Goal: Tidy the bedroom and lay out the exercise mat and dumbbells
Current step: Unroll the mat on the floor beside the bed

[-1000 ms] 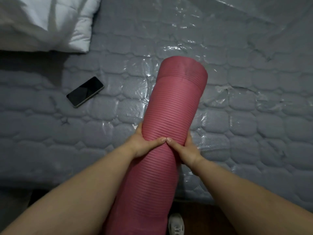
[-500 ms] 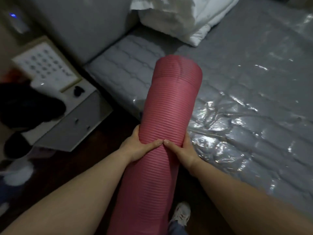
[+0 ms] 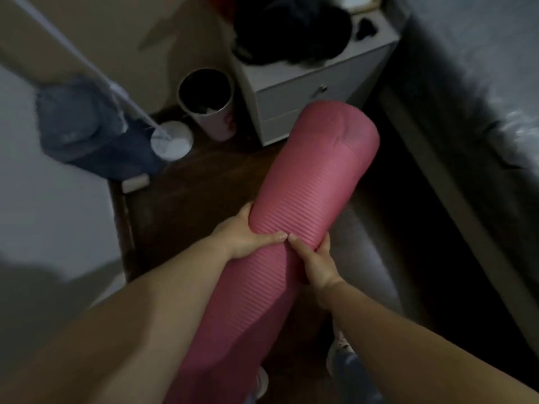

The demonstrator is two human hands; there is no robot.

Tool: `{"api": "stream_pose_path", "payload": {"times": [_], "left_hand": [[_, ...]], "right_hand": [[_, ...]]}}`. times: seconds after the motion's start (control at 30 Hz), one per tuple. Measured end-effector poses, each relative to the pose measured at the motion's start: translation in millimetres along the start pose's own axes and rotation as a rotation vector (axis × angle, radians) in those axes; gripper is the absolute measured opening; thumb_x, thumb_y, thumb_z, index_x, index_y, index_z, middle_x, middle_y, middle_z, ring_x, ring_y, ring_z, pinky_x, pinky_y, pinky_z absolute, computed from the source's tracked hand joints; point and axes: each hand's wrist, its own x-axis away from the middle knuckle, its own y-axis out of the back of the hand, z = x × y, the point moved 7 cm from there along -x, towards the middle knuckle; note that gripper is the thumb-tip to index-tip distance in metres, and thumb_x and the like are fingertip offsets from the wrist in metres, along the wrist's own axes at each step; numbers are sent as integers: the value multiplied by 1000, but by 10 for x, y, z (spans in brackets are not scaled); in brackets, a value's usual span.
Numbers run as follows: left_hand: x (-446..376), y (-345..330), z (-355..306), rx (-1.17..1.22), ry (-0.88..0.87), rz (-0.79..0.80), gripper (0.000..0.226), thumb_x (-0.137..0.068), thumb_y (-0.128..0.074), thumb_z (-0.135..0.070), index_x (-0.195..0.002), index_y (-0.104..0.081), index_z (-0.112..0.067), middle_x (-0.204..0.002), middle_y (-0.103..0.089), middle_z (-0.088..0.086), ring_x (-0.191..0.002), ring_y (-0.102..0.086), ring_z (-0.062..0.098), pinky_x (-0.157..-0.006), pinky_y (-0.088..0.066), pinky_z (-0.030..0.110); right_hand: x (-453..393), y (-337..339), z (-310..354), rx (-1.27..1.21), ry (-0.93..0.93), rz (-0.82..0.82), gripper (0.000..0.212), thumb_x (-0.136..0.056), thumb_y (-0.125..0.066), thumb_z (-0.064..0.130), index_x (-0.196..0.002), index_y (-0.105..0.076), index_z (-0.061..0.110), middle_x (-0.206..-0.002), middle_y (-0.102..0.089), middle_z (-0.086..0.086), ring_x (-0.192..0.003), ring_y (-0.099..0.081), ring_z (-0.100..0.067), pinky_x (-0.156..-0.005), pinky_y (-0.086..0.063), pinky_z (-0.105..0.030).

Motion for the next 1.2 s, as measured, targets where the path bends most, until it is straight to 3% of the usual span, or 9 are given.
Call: {"api": "stream_pose_path", "payload": {"times": [0.2, 0.4, 0.5, 0.57, 0.7, 0.8, 0.97, 1.1, 1.2], "left_hand": [[-964, 29, 1191, -44, -5, 48, 128, -30, -64, -91, -140, -9, -55, -135, -48, -9, -113, -53, 16, -92, -47, 34], [-2295, -283, 2086, -193, -108, 25, 109, -52, -60, -85, -139, -2, -57, -148, -35, -5, -128, -44, 22, -98, -41, 36], [-2737, -577, 2405, -412, -224, -32, 83, -84, -54, -59, -147, -5, -44, -159, -7, -2, -145, -12, 23, -116, -16, 39], [-2893, -687, 2578, -531, -243, -97, 80, -88, -54, -45, -148, 0, -43, -159, 12, -3, -146, 7, 24, -117, -1, 43], [-2907, -789, 2834, -611, -277, -153, 94, -84, -63, -31, -147, 6, -43, -155, 26, -5, -144, 20, 23, -115, 6, 46], [-2804, -659, 3077, -558, -181, -227, 99, -82, -64, -22, -147, 8, -41, -156, 24, 1, -144, 17, 27, -116, 4, 47], [-2704, -487, 3553, -491, -2, -262, 116, -73, -71, -52, -145, 20, -38, -157, 19, 11, -145, 11, 31, -115, -3, 53], [-2767, -466, 3636, -557, 102, -275, 135, -58, -72, -69, -144, 25, -33, -157, -2, 17, -143, -8, 35, -112, -16, 51], [-2779, -484, 3565, -632, 140, -289, 140, -50, -70, -77, -148, 17, -27, -150, -23, 18, -135, -26, 34, -108, -28, 45]], "right_hand": [[-900, -800, -979, -45, -38, -13, 109, -48, -75, 68, -139, -18, 49, -115, -60, 10, -100, -61, -12, -96, -48, -46], [-2063, -1266, -2129, -116, -114, -42, 113, -62, -73, 60, -147, -1, 42, -135, -49, -5, -121, -50, -28, -106, -37, -54], [-2499, -1387, -2407, 183, -118, -69, 108, -82, -66, 46, -149, 16, 25, -142, -44, -14, -125, -48, -33, -109, -34, -40], [-2684, -1404, -2348, 450, -21, -161, 105, -86, -64, 35, -148, 19, 16, -146, -38, -18, -130, -43, -31, -105, -32, -29], [-2807, -1463, -2056, 939, 121, -220, 102, -81, -65, 24, -150, 10, 25, -157, -1, -16, -139, -19, -39, -111, -26, -41], [-2809, -1508, -1913, 1206, 164, -152, 93, -79, -63, 17, -150, -4, 29, -157, 8, -9, -140, -12, -39, -110, -29, -46], [-2929, -1475, -1796, 1464, 265, -96, 90, -79, -62, 15, -150, -9, 30, -157, 0, -9, -137, -16, -38, -108, -33, -47], [-3076, -1243, -1966, 1220, 140, -326, 93, -85, -62, 31, -150, 3, 17, -146, -19, -25, -127, -35, -43, -102, -37, -46], [-3219, -1238, -2186, 911, 16, -239, 108, -86, -61, 35, -145, 27, 13, -143, -35, -28, -127, -42, -41, -105, -34, -39]]}}
